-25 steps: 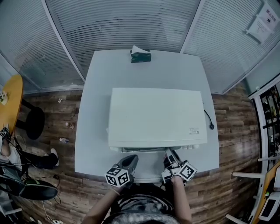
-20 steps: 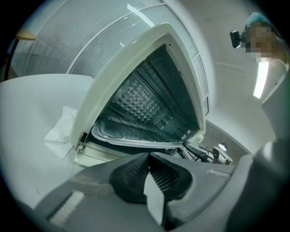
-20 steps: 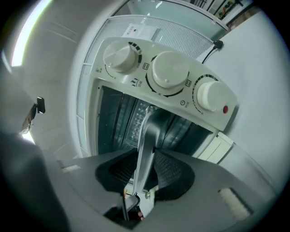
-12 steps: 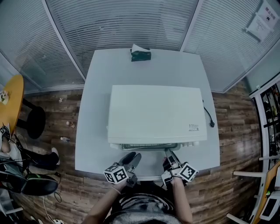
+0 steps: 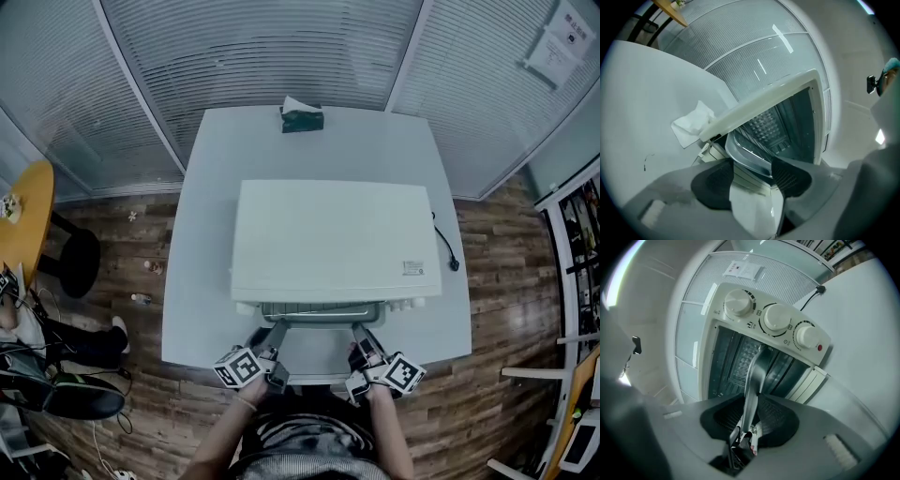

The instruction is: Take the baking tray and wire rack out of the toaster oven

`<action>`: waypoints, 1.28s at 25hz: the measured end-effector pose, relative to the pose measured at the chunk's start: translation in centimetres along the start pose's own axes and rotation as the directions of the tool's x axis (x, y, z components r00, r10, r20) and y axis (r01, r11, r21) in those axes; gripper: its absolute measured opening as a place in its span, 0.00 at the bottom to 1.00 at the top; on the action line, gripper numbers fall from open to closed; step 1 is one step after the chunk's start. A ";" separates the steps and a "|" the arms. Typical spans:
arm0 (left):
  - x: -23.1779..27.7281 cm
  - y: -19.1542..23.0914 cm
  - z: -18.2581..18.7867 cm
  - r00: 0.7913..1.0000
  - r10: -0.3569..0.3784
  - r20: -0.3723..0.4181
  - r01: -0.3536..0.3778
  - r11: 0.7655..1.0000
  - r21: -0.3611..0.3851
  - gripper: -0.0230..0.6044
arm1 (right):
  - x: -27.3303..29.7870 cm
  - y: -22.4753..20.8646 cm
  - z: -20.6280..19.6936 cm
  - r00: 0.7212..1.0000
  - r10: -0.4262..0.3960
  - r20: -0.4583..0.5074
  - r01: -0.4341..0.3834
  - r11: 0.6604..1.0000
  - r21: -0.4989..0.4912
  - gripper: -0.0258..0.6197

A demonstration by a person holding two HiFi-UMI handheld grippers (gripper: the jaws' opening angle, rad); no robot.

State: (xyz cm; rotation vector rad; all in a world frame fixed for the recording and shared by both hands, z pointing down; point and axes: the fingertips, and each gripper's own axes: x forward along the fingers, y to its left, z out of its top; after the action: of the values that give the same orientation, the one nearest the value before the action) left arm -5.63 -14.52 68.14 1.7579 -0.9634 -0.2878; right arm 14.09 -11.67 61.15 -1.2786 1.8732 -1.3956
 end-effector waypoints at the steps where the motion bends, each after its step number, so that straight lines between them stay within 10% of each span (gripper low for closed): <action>1: -0.1 0.2 0.0 1.000 0.000 -0.003 0.000 1.000 0.000 0.43 | -0.3 0.0 -0.3 1.000 -0.005 -0.001 0.005 1.000 0.005 0.18; 11: -0.9 1.3 0.0 1.000 -0.008 0.018 0.010 0.995 -0.097 0.35 | -1.8 0.6 -2.4 0.999 -0.035 -0.041 0.034 0.999 -0.023 0.10; 22: -1.5 1.5 -1.0 1.000 0.019 0.012 -0.017 0.992 -0.126 0.31 | -2.8 -4.2 2.6 0.953 -0.299 0.059 0.304 0.944 -0.125 0.39; 27: -1.7 1.3 -1.0 0.999 0.032 0.026 -0.028 0.990 -0.135 0.30 | -1.4 -4.3 3.2 0.961 -0.276 0.034 0.278 0.953 -0.121 0.16; 32: -2.6 1.1 -1.3 0.998 0.041 0.043 -0.034 0.989 -0.143 0.30 | -2.1 -3.8 2.6 0.957 -0.290 0.004 0.287 0.946 -0.154 0.16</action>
State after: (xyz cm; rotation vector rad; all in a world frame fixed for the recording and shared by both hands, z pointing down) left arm -6.97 -11.89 68.98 1.6077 -0.9832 -0.3650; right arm 18.57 -11.26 63.38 -1.6778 1.8938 -1.4308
